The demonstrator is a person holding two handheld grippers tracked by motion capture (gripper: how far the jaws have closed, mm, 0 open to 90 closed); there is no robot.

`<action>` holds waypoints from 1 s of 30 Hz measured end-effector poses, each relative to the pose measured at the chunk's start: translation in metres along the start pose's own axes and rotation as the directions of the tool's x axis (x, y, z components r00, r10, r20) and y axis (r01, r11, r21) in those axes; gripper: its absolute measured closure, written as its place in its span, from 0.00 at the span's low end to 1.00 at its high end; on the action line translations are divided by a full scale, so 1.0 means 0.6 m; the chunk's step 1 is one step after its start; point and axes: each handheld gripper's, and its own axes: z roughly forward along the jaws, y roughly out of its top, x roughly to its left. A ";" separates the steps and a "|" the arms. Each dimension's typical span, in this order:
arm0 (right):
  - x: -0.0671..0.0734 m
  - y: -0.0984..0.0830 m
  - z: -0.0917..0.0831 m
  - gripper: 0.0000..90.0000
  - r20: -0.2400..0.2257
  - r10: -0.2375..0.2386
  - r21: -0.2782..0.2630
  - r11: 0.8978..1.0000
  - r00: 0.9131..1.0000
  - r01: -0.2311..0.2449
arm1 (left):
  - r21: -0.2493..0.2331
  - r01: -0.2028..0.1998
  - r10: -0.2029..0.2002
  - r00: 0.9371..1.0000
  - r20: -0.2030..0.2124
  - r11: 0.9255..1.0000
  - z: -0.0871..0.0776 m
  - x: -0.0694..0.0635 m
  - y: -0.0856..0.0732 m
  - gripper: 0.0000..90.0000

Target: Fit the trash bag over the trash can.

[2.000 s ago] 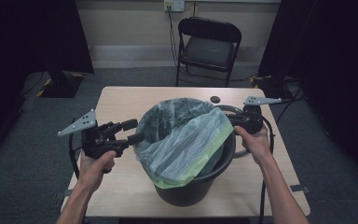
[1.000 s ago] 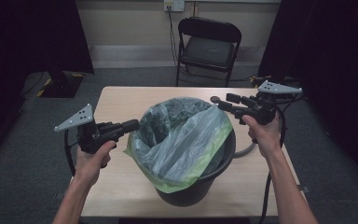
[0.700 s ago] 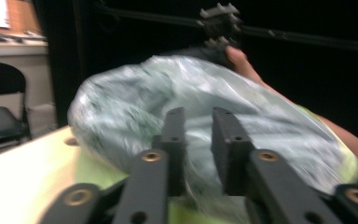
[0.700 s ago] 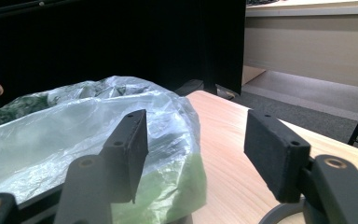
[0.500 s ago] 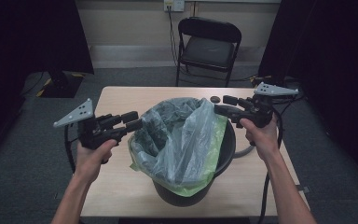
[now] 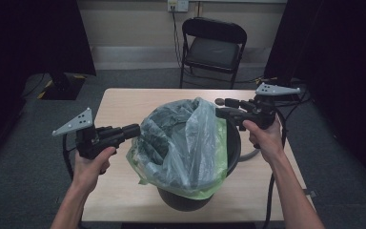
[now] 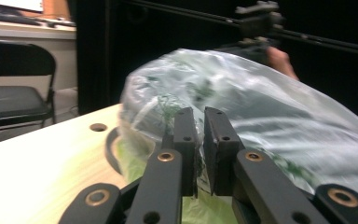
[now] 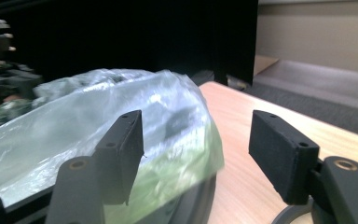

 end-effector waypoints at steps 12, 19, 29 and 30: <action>0.010 0.020 0.038 0.69 0.011 -0.016 0.108 0.994 1.000 0.015 | -0.056 0.029 -0.031 0.999 -0.044 0.998 0.024 0.025 0.003 0.61; 0.004 0.025 0.022 1.00 0.069 -0.014 0.069 0.998 0.997 0.010 | -0.042 0.046 -0.048 0.998 -0.050 0.998 0.041 0.014 -0.012 0.48; -0.013 0.004 -0.022 1.00 0.116 -0.002 0.021 1.000 0.993 -0.001 | -0.043 0.034 -0.036 0.998 -0.047 0.998 0.024 -0.010 -0.019 0.44; -0.017 -0.002 -0.026 1.00 0.121 0.002 0.023 1.000 0.993 -0.005 | -0.043 0.037 -0.039 0.998 -0.047 0.998 0.025 -0.008 -0.018 0.44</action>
